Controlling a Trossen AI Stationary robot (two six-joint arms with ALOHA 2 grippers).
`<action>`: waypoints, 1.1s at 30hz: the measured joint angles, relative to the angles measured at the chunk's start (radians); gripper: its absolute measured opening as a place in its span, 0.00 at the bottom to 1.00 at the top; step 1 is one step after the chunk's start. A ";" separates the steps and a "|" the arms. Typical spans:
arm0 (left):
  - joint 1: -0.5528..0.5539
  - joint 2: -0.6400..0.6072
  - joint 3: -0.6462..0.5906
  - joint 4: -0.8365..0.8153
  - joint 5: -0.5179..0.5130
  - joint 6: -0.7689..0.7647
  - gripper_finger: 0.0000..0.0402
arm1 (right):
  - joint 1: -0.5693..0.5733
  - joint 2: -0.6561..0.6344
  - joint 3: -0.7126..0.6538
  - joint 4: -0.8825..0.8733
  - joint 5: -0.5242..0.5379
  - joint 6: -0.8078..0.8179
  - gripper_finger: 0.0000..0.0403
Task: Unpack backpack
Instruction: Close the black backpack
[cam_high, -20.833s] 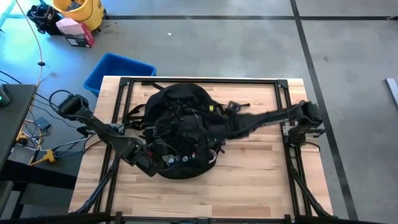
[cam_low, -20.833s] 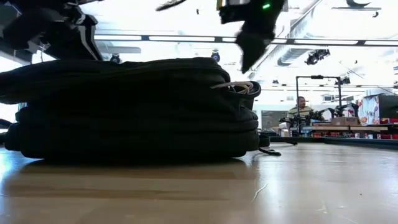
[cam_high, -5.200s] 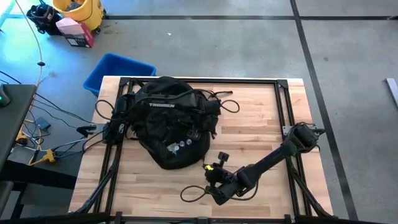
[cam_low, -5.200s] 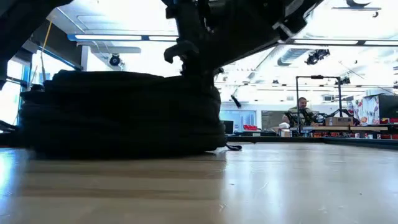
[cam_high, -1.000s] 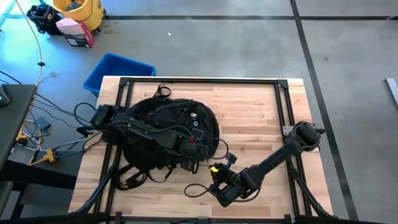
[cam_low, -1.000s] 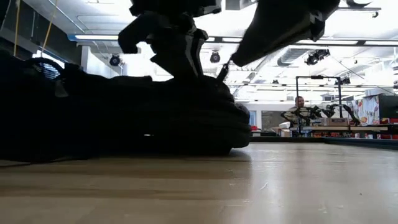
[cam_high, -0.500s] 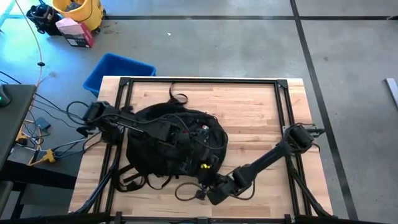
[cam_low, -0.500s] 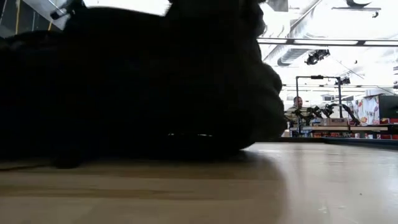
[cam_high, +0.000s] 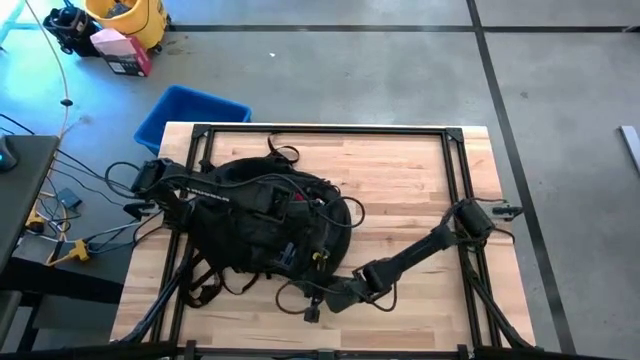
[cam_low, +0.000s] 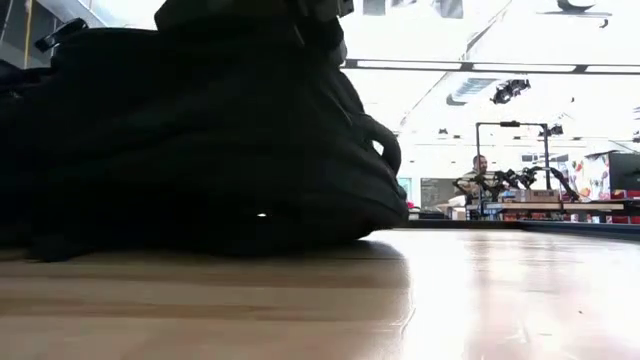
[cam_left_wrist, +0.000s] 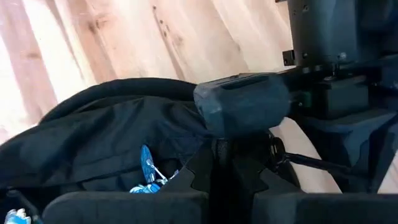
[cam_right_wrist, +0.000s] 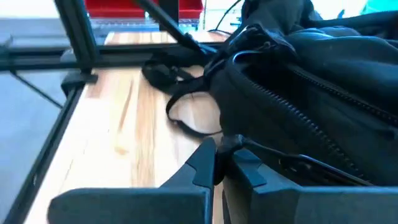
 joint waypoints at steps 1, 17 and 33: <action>0.001 0.000 -0.006 0.019 0.002 -0.004 0.00 | 0.010 0.000 0.003 -0.023 0.020 -0.007 0.00; -0.188 -0.002 -0.014 -0.021 -0.078 0.068 0.37 | 0.114 -0.097 0.028 -0.457 0.297 0.238 0.00; -0.477 0.069 -0.018 0.097 -0.631 0.220 0.43 | 0.108 -0.097 0.025 -0.473 0.266 0.224 0.00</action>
